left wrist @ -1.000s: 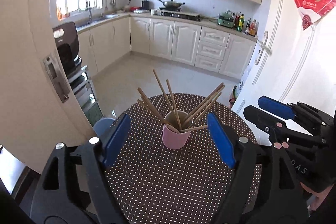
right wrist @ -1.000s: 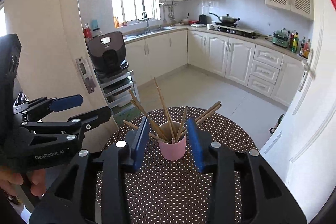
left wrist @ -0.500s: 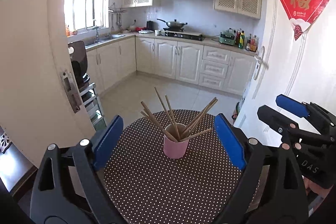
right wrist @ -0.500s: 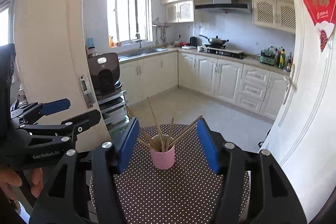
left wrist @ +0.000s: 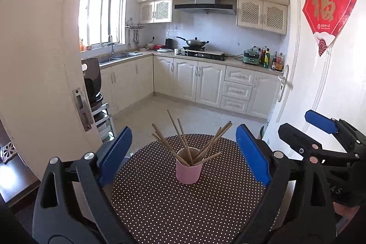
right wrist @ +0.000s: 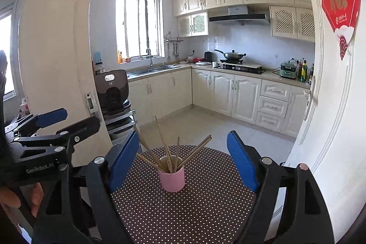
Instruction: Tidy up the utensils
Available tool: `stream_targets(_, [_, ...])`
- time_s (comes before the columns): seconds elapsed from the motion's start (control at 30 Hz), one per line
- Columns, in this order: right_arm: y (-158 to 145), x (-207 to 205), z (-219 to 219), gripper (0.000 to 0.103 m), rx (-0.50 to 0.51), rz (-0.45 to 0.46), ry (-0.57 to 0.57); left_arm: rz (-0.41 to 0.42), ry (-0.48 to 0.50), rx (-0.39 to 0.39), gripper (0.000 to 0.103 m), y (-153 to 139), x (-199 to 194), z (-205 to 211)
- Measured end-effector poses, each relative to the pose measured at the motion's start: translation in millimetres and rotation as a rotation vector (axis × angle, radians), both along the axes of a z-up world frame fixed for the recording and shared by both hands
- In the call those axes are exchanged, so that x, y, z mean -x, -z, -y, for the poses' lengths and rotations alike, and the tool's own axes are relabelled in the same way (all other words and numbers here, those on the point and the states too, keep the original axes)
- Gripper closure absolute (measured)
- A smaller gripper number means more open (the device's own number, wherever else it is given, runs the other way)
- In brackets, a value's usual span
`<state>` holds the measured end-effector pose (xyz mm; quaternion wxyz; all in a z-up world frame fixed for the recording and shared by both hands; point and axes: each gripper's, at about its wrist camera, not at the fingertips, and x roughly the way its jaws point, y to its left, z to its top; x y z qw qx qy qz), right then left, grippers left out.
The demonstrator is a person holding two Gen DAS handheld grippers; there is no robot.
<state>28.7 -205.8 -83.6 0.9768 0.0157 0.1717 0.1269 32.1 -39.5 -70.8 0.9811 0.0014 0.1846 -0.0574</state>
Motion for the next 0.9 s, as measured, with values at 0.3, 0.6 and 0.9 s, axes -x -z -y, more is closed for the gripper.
stream_targets(0.3, [-3,6,2,0.026,-0.024,0.011,0.001,0.027,-0.022,-0.009,0.011,-2,8,4])
stream_targets(0.6, [-5,10,-7,0.025,-0.015,0.027,-0.018,0.031,-0.054,-0.002,0.011,-3,10,-8])
stream_targets(0.9, [-4,10,-8,0.022,0.002,0.034,-0.021,0.038,-0.063,0.000,0.010,-4,12,-8])
